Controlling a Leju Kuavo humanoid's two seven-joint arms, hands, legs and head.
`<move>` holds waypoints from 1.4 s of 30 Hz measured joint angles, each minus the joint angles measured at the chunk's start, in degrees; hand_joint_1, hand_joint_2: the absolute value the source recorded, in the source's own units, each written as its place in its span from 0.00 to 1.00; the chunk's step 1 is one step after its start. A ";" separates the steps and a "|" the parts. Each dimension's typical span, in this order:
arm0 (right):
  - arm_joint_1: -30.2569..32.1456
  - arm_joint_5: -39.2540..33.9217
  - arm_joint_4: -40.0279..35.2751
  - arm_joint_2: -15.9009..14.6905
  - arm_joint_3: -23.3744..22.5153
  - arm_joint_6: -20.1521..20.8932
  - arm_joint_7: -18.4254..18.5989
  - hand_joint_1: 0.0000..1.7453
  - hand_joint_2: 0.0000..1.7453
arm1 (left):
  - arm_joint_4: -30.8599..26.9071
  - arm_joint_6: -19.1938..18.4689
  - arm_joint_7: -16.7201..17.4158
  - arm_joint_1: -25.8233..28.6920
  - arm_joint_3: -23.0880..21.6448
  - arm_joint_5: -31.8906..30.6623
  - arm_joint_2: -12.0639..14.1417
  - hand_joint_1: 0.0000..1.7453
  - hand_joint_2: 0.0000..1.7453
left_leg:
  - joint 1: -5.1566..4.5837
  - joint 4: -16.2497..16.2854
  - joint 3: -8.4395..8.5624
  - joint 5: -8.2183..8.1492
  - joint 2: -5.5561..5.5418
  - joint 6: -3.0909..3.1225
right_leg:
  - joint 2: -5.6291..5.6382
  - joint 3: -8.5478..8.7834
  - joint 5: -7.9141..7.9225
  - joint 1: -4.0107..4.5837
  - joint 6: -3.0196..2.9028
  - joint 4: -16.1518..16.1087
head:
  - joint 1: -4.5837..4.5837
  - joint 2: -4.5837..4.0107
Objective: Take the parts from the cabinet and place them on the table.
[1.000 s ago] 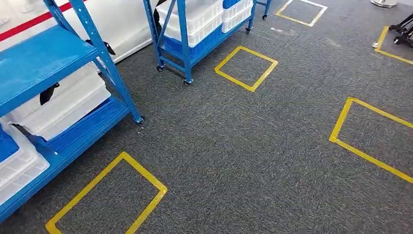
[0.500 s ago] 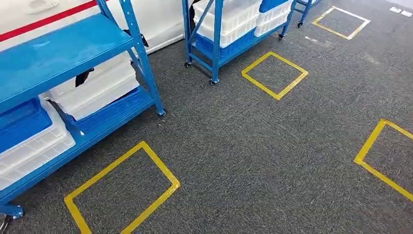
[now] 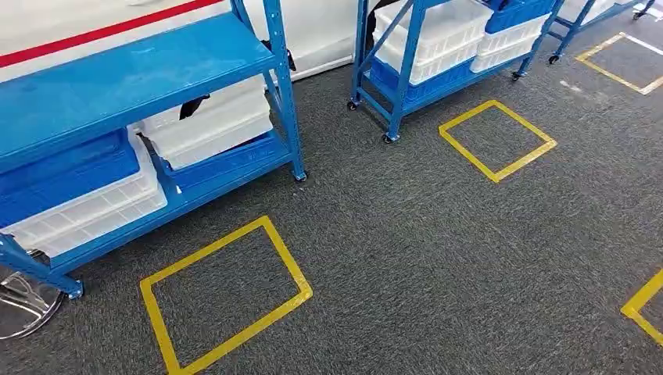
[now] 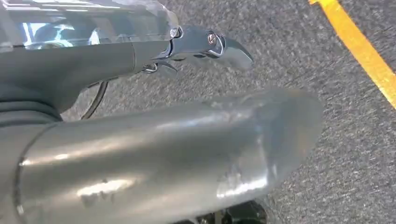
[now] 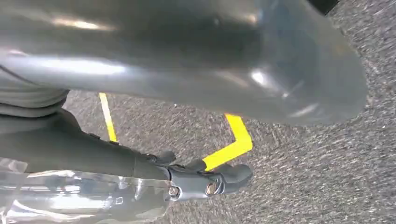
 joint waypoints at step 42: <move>1.31 -0.09 -0.09 0.76 0.63 0.13 2.69 0.00 0.00 | 0.24 -1.14 -3.34 0.91 -0.83 2.12 -0.02 0.00 0.00 | -0.79 3.33 -4.28 3.03 8.06 1.47 | -2.96 6.85 -5.99 0.34 0.31 -1.21 | -0.74 0.00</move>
